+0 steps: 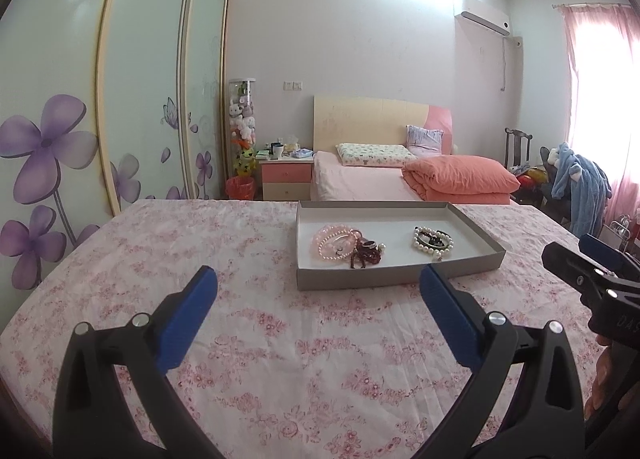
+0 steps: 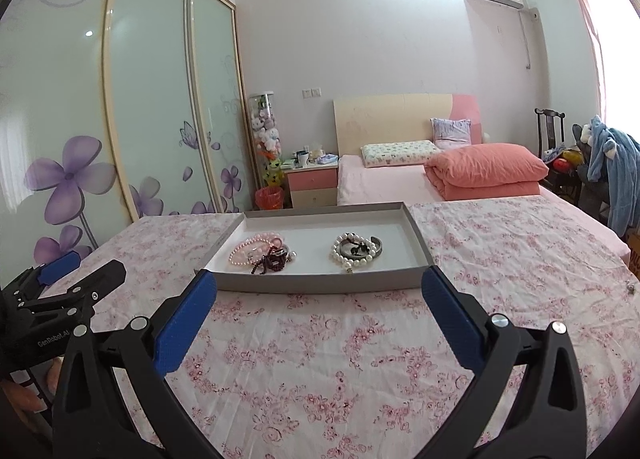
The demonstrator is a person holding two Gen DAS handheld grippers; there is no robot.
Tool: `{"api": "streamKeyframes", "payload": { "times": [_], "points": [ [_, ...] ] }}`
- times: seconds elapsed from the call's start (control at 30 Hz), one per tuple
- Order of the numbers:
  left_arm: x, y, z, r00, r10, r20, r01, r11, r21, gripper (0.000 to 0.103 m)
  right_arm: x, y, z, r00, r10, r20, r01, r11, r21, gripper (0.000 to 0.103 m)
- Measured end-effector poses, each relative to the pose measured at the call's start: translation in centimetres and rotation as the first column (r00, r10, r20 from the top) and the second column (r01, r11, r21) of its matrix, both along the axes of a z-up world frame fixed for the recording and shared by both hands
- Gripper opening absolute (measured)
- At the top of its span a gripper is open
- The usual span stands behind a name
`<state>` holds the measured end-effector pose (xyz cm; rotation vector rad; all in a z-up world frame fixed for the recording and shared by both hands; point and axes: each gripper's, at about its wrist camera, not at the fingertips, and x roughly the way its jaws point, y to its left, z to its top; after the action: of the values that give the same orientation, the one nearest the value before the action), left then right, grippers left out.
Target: Organize jewelry
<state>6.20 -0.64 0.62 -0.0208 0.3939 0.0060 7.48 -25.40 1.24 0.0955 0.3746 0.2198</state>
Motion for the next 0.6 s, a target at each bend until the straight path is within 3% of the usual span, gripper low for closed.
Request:
{"api": "streamKeyframes", "payload": {
  "times": [0.6],
  "points": [
    [0.2, -0.53, -0.14, 1.0, -0.019, -0.005, 0.019, 1.0, 0.012, 0.099, 0.18, -0.14, -0.09, 1.0, 0.004, -0.003, -0.004, 1.0, 0.006, 0.101]
  ]
}}
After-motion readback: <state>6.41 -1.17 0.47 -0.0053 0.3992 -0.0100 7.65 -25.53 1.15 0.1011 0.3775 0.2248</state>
